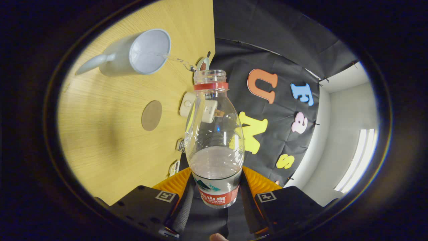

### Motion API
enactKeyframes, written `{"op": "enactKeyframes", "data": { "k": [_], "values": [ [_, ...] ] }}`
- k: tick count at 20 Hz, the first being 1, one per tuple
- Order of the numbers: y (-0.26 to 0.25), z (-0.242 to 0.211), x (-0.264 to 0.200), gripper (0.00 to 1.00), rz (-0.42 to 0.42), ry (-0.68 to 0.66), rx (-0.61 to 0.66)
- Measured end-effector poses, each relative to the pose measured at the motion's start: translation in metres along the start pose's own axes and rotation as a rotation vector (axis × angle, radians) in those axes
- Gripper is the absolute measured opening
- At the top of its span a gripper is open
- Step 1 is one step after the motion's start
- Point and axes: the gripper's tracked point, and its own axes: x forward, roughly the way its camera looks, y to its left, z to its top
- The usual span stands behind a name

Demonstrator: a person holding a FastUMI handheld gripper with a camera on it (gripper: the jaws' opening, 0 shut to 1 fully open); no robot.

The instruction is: Take the bottle from table, then pour the juice into the cup, finally place the bottle on the coaster

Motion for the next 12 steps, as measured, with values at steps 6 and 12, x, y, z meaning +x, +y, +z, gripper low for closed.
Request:
{"op": "enactKeyframes", "data": {
  "k": [6,12],
  "values": [
    [-0.006,-0.003,0.002,0.73,-0.012,-0.001,-0.023],
    [-0.014,-0.001,0.003,0.73,-0.023,-0.013,-0.063]
  ]
}}
